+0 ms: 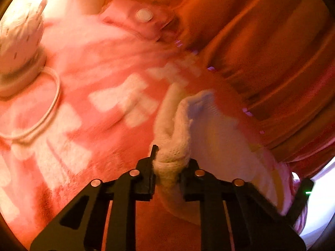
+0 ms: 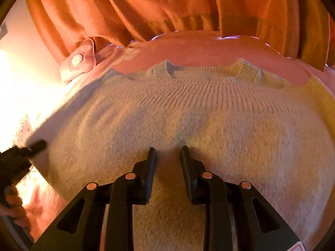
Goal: Fold small clothes
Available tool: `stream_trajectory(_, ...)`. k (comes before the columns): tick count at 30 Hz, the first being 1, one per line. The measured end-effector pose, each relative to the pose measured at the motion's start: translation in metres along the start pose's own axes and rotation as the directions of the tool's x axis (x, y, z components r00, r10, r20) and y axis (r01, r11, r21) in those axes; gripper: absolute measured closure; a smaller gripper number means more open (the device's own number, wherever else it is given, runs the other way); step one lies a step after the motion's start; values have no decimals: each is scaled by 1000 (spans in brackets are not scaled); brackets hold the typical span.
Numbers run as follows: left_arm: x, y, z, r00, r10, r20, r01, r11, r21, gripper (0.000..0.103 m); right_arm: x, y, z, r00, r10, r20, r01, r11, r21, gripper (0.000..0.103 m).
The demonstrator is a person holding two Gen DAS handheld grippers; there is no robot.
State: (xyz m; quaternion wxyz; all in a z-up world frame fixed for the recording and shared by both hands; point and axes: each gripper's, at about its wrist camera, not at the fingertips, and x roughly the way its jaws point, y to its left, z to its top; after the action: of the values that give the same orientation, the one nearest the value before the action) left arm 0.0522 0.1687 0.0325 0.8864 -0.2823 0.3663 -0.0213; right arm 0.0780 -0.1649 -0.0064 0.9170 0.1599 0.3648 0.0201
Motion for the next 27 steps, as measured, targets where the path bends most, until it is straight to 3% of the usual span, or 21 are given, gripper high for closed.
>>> stream_trajectory(3,-21,-41,11,994,-96,49,92,992,89,89,0,-1,-2,1000,7,0,-7,1000,7,78)
stream_trajectory(7,-31,-108,8,975,-216,48,199,951,235,89,0,-13,0,997,73,8,-74,993,95,75)
stream_trajectory(11,-17,-166,-16,957,-289,-40,285,896,342,89,-22,-46,0,983,171,62,-181,948,262,74)
stream_trajectory(15,17,-214,-65,937,-304,-173,350,825,444,89,-68,-109,-9,980,102,172,-168,886,431,66)
stream_trajectory(18,47,-226,-108,924,-258,-281,368,796,480,90,-97,-149,-19,975,47,219,-153,854,496,64)
stream_trajectory(21,66,-226,-139,934,-189,-302,332,769,546,89,-112,-169,-26,971,49,233,-167,839,518,59)
stream_trajectory(24,45,-219,-139,937,-201,-286,337,737,586,82,-112,-169,-24,975,101,199,-188,849,494,53)
stream_trajectory(27,10,-202,-122,921,-263,-286,384,725,571,63,-104,-155,-17,972,182,151,-232,858,458,40)
